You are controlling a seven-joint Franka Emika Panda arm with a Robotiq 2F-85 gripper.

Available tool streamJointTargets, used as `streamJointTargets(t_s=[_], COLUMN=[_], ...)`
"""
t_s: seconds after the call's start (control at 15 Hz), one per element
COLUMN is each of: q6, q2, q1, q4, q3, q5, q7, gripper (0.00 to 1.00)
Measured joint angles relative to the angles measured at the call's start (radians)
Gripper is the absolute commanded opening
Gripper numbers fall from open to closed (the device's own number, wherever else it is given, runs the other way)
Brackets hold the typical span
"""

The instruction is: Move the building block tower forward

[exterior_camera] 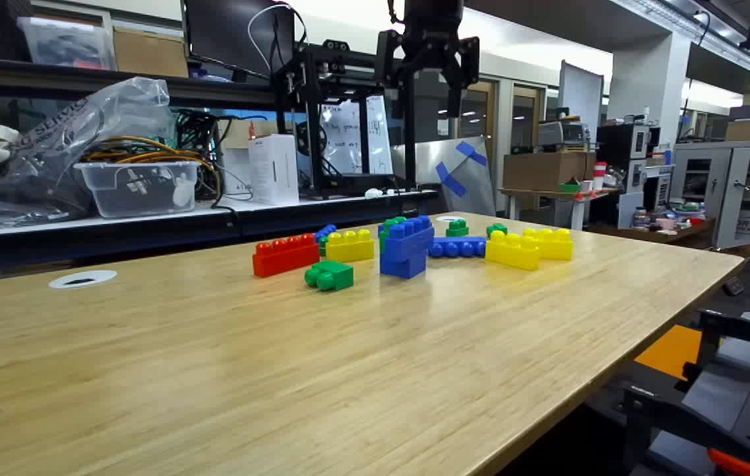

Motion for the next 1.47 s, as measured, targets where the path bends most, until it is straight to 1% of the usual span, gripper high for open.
streamJointTargets(t_s=[1.2, 1.47], q6=[0.000, 0.000], q2=[0.000, 0.009], q1=[0.000, 0.010], q4=[0.000, 0.002], q3=[0.000, -0.017], q5=[0.000, 0.000], q7=[0.000, -0.002], gripper=[1.00, 1.00])
